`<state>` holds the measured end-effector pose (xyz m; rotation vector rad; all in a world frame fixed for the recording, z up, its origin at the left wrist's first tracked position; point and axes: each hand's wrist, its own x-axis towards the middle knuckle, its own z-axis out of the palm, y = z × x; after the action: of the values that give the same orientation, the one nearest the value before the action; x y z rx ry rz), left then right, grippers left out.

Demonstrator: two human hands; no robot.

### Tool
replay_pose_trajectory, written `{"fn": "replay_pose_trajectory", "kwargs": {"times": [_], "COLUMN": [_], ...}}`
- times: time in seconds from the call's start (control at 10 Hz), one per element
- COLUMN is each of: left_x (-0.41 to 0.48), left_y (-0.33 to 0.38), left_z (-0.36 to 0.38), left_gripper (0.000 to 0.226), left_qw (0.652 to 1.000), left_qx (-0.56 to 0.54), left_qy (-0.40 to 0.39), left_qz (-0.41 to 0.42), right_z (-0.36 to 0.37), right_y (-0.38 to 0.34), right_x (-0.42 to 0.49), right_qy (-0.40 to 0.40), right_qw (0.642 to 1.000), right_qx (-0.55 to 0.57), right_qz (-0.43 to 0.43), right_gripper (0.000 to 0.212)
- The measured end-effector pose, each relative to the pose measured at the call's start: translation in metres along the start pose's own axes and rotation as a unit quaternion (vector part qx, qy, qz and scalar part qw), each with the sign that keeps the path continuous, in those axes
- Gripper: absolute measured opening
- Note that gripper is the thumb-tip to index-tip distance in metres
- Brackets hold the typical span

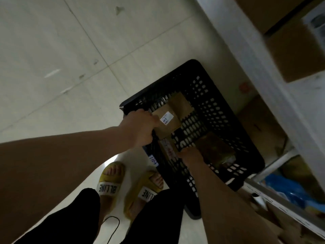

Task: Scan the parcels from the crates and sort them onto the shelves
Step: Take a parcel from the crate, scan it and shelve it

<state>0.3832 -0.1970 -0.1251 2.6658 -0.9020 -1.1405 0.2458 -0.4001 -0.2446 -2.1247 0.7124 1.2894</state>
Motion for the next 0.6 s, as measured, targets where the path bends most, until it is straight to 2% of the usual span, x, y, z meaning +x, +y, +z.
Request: {"fn": "replay_pose_trajectory", "kwargs": {"times": [0.1,0.2,0.4,0.5,0.6], "left_x": [0.035,0.060,0.086,0.090,0.090], "left_y": [-0.006,-0.017,-0.041,-0.051,-0.051], "left_z": [0.023,0.049,0.088,0.091,0.088], "left_gripper": [0.036,0.036,0.026,0.029,0.032], "left_qw": [0.997,0.994,0.992,0.992,0.991], "left_qx": [0.070,0.105,0.126,0.124,0.129], "left_qy": [0.021,0.005,-0.022,-0.025,-0.026], "left_qz": [0.018,0.019,0.014,0.010,0.002], "right_z": [0.019,0.048,0.080,0.080,0.073], "right_y": [-0.001,0.001,-0.003,-0.001,-0.001], "right_x": [0.036,0.090,0.147,0.151,0.149], "right_qy": [-0.042,-0.046,-0.082,-0.074,-0.060], "right_qw": [0.991,0.973,0.966,0.982,0.990], "right_qx": [0.112,0.208,0.218,0.161,0.113], "right_qz": [0.059,0.088,0.113,0.073,0.065], "right_gripper": [0.064,0.097,0.075,0.077,0.067]}}
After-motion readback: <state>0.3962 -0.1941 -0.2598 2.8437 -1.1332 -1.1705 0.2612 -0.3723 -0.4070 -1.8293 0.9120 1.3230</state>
